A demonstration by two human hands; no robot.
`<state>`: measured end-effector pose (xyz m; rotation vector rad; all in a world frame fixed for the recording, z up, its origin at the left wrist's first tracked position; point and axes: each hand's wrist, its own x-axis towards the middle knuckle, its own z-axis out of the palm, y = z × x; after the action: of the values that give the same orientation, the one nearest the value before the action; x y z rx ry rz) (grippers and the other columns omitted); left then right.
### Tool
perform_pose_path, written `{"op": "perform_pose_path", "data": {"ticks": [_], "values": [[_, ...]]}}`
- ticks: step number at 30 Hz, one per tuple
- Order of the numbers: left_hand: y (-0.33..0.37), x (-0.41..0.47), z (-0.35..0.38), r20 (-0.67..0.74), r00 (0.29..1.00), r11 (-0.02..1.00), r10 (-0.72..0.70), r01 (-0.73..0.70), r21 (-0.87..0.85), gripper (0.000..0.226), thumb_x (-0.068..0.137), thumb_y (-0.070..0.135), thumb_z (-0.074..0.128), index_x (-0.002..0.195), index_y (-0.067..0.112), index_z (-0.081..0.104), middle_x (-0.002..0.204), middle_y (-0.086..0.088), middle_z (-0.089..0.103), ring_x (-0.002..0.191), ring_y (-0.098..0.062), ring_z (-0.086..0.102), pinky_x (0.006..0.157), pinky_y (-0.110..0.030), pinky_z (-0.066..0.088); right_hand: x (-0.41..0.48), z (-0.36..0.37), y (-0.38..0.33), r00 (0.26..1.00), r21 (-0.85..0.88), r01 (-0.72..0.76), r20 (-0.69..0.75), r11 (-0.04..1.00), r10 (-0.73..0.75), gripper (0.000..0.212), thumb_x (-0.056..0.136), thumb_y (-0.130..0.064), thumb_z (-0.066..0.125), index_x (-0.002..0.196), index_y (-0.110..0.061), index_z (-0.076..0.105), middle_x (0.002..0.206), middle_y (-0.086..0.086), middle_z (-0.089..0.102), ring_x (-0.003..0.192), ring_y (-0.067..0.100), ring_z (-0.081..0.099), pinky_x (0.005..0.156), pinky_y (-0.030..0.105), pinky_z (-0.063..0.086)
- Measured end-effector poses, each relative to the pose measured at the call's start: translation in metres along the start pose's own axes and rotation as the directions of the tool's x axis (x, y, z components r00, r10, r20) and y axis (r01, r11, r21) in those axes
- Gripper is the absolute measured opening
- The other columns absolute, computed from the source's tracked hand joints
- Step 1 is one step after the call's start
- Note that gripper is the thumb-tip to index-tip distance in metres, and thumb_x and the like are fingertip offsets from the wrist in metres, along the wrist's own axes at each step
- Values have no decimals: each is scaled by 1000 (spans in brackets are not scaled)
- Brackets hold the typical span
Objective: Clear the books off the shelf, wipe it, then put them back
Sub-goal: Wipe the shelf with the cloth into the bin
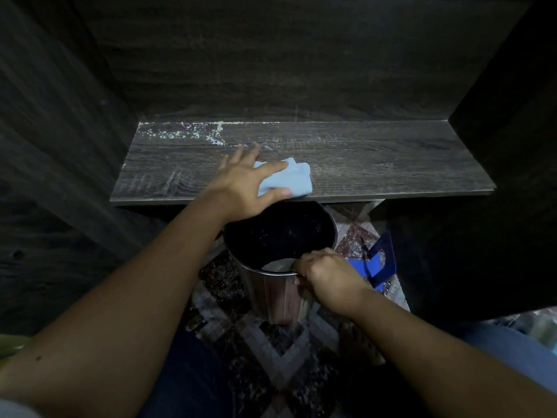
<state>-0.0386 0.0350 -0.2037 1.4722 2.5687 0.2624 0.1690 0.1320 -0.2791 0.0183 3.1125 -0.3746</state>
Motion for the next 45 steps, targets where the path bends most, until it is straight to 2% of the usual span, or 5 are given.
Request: {"op": "perform_pose_path", "data": {"ticks": [14, 19, 25, 39, 45], "values": [[11, -7, -25, -601, 798, 985, 44, -136, -108, 52, 92, 59, 40, 134, 31, 54, 104, -7, 50, 98, -25, 52, 83, -35, 43, -1, 0, 1, 998, 26, 4, -69, 1000, -2, 14, 61, -5, 66, 72, -12, 68, 67, 3, 63, 59, 25, 60, 61, 29, 48], [1, -13, -6, -89, 994, 993, 67, -75, -88, 51, 91, 64, 41, 131, 37, 56, 112, -3, 55, 109, -26, 54, 90, -33, 41, -1, -2, 0, 998, -5, 16, -64, 1000, -17, 18, 55, -9, 71, 72, -15, 69, 65, 2, 63, 57, 24, 61, 59, 25, 47], [-3, -11, -9, -497, 867, 996, 40, -73, -47, 58, 90, 57, 39, 135, 25, 54, 110, -9, 55, 104, -30, 50, 85, -43, 44, 2, 2, 0, 997, -15, 8, -83, 1000, -9, 24, 54, -12, 84, 70, -18, 68, 65, -2, 62, 57, 20, 60, 58, 22, 45], [17, 14, 3, -74, 972, 974, 222, -225, -25, 42, 95, 50, 46, 133, 34, 54, 119, -1, 54, 113, -24, 52, 95, -41, 43, -12, -1, 9, 990, -68, 24, -140, 997, -34, 17, 56, -19, 79, 66, -21, 65, 61, -6, 60, 56, 16, 59, 56, 19, 42], [10, 0, -7, -364, 909, 978, 202, -207, 25, 50, 91, 55, 40, 129, 27, 59, 112, -4, 56, 106, -27, 53, 87, -44, 48, -11, -4, 14, 993, -49, 22, -115, 999, -28, 31, 50, -12, 86, 69, -21, 63, 63, -5, 60, 56, 17, 59, 58, 21, 46]]}}
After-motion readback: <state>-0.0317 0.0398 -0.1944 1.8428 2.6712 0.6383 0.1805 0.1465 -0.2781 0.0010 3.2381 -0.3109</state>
